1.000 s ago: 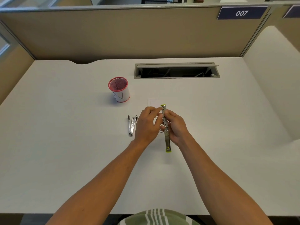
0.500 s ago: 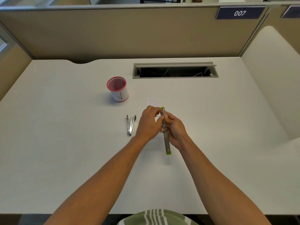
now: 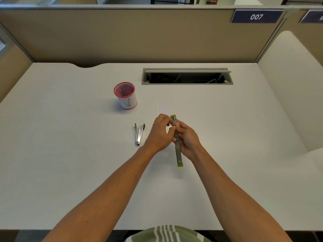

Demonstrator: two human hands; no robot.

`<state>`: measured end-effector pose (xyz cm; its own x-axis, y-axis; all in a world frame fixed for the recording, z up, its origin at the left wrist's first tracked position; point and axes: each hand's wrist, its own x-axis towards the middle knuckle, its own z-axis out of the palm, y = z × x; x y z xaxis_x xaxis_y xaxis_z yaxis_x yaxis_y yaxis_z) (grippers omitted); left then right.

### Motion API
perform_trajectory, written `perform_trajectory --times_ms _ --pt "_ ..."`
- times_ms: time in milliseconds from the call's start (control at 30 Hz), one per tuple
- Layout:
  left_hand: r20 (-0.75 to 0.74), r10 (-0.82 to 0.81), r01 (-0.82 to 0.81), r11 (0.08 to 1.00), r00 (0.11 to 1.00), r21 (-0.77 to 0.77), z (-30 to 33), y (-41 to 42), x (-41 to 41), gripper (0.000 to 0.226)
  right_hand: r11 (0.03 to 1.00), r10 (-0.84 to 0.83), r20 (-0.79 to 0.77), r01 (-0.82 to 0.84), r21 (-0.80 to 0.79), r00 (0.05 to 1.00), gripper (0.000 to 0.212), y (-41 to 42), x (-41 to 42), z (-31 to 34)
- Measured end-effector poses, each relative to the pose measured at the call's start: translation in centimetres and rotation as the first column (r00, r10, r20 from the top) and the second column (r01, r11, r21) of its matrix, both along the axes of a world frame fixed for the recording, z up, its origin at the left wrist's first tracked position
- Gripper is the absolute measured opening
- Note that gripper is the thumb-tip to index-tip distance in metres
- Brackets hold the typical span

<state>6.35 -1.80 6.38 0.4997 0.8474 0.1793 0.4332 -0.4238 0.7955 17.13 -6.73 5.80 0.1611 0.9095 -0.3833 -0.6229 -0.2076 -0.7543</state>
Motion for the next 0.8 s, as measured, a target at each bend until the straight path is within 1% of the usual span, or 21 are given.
perform_trajectory --times_ms 133,200,300,400,467,533,600,667,700,733,800 --pt "0.038 -0.025 0.024 0.999 0.999 0.021 -0.1 -0.1 -0.1 0.005 1.000 -0.007 -0.013 0.007 -0.018 1.000 0.031 -0.1 0.1 -0.3" --pt "0.047 -0.039 0.038 0.999 0.998 0.023 -0.1 -0.1 -0.1 0.003 1.000 -0.014 -0.019 0.013 -0.027 1.000 0.031 0.0 0.1 -0.4" --pt "0.079 -0.046 0.045 0.999 0.996 0.018 -0.2 -0.4 -0.3 0.003 0.999 -0.028 -0.046 0.026 -0.034 0.999 0.026 0.1 0.4 -0.7" --pt "0.131 -0.044 0.042 0.999 0.990 0.017 -0.3 -0.7 -0.6 0.007 0.999 -0.021 -0.036 0.020 -0.027 0.999 0.023 0.2 0.5 -0.8" --pt "0.137 -0.054 0.045 0.997 0.989 0.070 -0.3 -1.0 -0.7 0.008 0.999 -0.027 -0.017 0.027 -0.027 0.999 0.022 0.2 0.5 -0.8" --pt "0.120 -0.106 0.089 0.986 0.987 0.144 -0.5 -1.3 -0.8 0.010 0.997 -0.058 0.015 0.058 -0.043 0.998 0.025 0.3 0.6 -0.7" --pt "0.064 -0.168 0.147 0.955 0.984 0.256 -0.7 -1.7 -1.0 0.010 0.995 -0.078 0.050 0.081 -0.060 0.996 0.028 0.4 0.6 -0.6" --pt "0.004 -0.184 0.170 0.916 0.983 0.363 -1.0 -1.8 -1.1 0.009 0.993 -0.082 0.068 0.088 -0.082 0.994 0.022 0.4 0.6 -0.7" --pt "-0.010 -0.179 0.169 0.905 0.984 0.391 -1.2 -1.7 -1.2 0.010 0.992 -0.082 0.073 0.089 -0.094 0.994 0.019 0.4 0.7 -0.8" --pt "-0.007 -0.176 0.165 0.906 0.984 0.389 -1.3 -1.7 -1.3 0.012 0.991 -0.082 0.074 0.089 -0.104 0.994 0.018 0.3 0.7 -0.9" --pt "0.061 -0.166 0.141 0.945 0.984 0.296 -1.4 -1.9 -1.4 0.021 0.989 -0.080 0.073 0.088 -0.117 0.994 0.016 0.1 0.8 -1.1"
